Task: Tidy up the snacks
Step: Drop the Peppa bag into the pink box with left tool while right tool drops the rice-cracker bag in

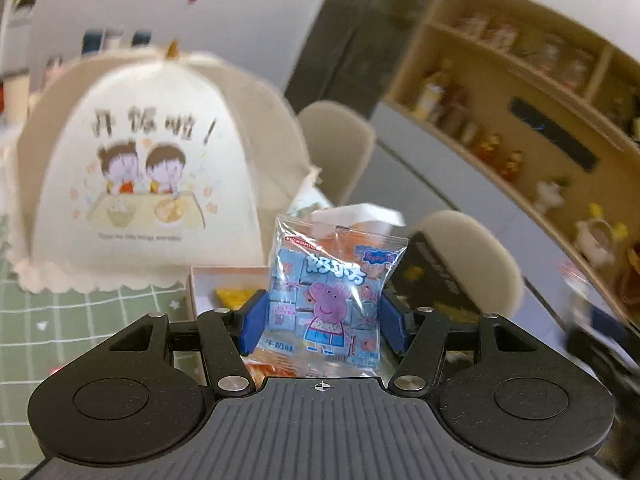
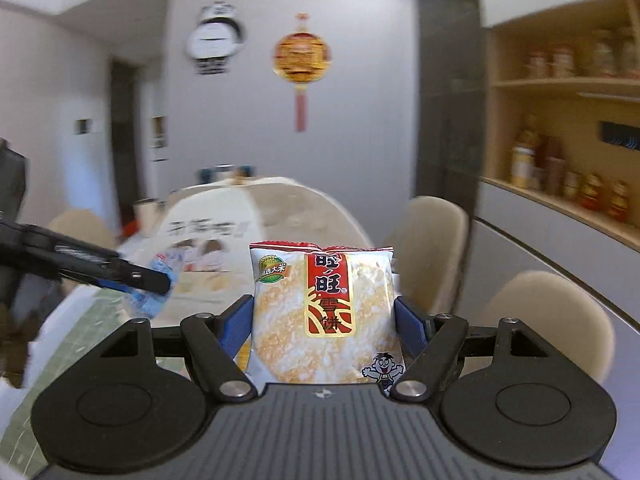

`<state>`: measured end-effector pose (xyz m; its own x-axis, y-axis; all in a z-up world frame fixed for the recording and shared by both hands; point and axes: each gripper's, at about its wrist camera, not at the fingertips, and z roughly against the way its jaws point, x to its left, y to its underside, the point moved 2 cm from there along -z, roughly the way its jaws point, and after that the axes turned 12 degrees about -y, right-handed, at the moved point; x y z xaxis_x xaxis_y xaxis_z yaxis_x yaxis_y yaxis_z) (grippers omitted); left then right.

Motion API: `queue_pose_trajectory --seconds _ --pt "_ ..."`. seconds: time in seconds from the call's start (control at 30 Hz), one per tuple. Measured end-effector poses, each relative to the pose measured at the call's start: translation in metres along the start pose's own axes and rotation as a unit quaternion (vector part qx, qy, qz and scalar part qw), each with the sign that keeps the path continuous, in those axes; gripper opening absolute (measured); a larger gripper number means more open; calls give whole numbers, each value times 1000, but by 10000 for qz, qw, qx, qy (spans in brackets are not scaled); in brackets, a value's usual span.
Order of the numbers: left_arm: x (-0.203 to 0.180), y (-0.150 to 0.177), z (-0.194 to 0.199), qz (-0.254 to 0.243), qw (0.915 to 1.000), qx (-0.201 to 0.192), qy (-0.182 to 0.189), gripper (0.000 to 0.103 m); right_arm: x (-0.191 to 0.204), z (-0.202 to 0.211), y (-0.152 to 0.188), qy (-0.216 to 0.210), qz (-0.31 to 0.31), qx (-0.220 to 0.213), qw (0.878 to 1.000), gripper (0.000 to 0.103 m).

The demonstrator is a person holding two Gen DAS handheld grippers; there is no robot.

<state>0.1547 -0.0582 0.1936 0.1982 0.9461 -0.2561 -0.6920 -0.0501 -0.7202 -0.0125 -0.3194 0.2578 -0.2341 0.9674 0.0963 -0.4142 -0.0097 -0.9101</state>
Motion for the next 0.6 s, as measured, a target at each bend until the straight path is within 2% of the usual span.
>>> queue_pose_trajectory --seconds 0.1,0.17,0.23,0.3,0.33,0.4,0.5,0.6 --pt "2 12 -62 186 9989 432 77 65 -2 -11 13 101 -21 245 9996 75" --pt "3 34 -98 35 9972 749 39 65 -3 -18 22 183 11 430 9989 75" --pt "6 51 -112 -5 9979 637 -127 62 -8 -30 30 256 41 647 9976 75" --pt "19 56 -101 457 9986 264 5 62 -12 -33 37 313 73 788 9964 75" --pt "29 54 -90 793 9968 102 94 62 -13 -39 38 307 74 861 9958 75" --pt "48 48 -70 1157 9932 -117 106 62 -14 -54 37 256 28 964 9950 75" --pt "76 37 -40 1150 9924 -259 -345 62 -7 -88 18 -117 -157 896 9958 75" --pt "103 41 -20 1230 9896 -243 -712 62 3 -133 -9 -559 -367 694 9953 77"
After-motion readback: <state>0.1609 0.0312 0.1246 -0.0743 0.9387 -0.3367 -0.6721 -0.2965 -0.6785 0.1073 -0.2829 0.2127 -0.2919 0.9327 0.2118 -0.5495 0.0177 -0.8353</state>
